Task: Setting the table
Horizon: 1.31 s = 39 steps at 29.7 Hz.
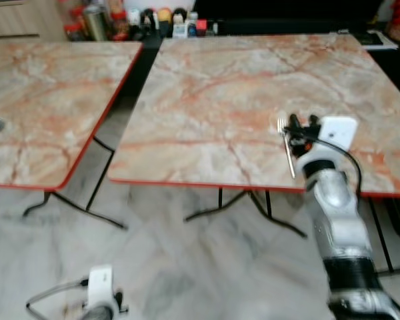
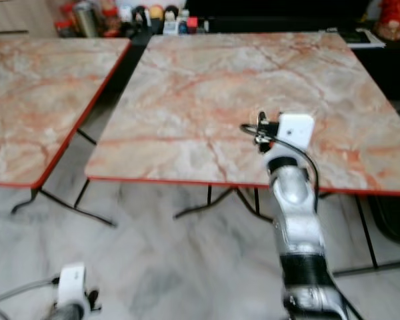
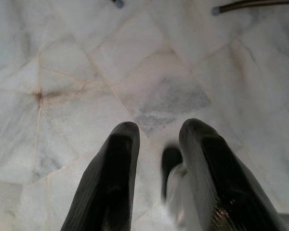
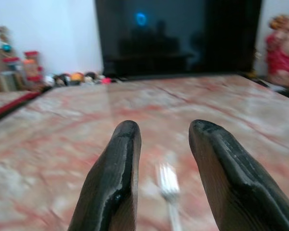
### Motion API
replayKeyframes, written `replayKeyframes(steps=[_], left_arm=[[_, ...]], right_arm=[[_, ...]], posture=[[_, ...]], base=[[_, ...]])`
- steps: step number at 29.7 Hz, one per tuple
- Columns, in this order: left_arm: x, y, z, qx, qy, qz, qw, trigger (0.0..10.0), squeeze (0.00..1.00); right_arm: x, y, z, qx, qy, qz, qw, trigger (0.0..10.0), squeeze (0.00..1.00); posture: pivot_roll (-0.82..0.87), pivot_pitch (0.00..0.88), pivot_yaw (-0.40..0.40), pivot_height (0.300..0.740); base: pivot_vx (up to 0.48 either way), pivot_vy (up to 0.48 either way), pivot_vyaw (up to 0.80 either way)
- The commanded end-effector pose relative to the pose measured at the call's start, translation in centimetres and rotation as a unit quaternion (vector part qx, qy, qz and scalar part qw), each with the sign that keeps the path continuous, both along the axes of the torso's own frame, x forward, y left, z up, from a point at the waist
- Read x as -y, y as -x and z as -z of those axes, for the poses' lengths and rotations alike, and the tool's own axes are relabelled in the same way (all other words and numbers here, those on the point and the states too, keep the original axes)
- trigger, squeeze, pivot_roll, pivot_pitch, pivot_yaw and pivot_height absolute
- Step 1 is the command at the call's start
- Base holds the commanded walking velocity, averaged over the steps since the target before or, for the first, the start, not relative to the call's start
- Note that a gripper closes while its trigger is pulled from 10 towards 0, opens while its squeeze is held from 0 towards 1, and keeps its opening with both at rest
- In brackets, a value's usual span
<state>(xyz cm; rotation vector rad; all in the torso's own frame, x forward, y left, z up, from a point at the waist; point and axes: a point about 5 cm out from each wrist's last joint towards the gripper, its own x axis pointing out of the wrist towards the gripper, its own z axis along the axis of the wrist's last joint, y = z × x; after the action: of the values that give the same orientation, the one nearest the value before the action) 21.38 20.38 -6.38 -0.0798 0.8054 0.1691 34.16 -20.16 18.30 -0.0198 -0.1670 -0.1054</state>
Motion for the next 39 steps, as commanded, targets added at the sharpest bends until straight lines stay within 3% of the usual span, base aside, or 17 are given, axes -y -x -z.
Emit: replayKeyframes(steps=[1, 13, 24, 31, 37, 39], left_arm=[[-1.0, 1.4, 0.6, -0.025, -0.006, -0.015, 1.0, 10.0, 0.0], [-1.0, 1.4, 0.7, -0.026, -0.004, -0.015, 1.0, 10.0, 0.0], [-1.0, 1.7, 0.8, -0.03, 0.0, -0.013, 0.999, 10.0, 0.0], [-0.9, 1.7, 0.9, -0.032, 0.009, -0.012, 0.999, 10.0, 0.0], [-0.6, 2.0, 1.1, -0.04, 0.022, -0.003, 0.999, 10.0, 0.0], [-0.6, 2.1, 1.2, -0.043, 0.023, 0.002, 0.999, 10.0, 0.0]], right_arm=[[-1.3, -0.2, 0.0, -0.001, -0.001, -0.018, 1.0, 10.0, 0.0], [-1.1, -0.1, 0.1, -0.003, -0.003, -0.013, 1.0, 10.0, 0.0], [-1.1, -0.1, 0.3, -0.01, -0.003, -0.011, 1.0, 10.0, 0.0], [-1.2, 0.0, 0.5, -0.015, 0.001, -0.012, 1.0, 10.0, 0.0], [-0.4, 1.2, 2.1, -0.087, -0.007, 0.0, 0.996, 10.0, 0.0], [-0.2, 1.6, 2.7, -0.105, -0.041, 0.007, 0.994, 10.0, 0.0]], posture=[[-0.04, 0.1, 0.037, 0.74], [-0.05, 0.107, 0.038, 0.74], [-0.05, 0.11, 0.041, 0.74], [-0.05, 0.113, 0.043, 0.74], [-0.06, 0.124, 0.049, 0.74], [-0.07, 0.126, 0.05, 0.74]], base=[[0.375, 0.0, 0.0], [0.374, 0.0, 0.0], [0.365, 0.0, -0.34], [0.0, 0.0, 0.0], [0.0, 0.0, 0.0], [0.0, 0.0, 0.0]])
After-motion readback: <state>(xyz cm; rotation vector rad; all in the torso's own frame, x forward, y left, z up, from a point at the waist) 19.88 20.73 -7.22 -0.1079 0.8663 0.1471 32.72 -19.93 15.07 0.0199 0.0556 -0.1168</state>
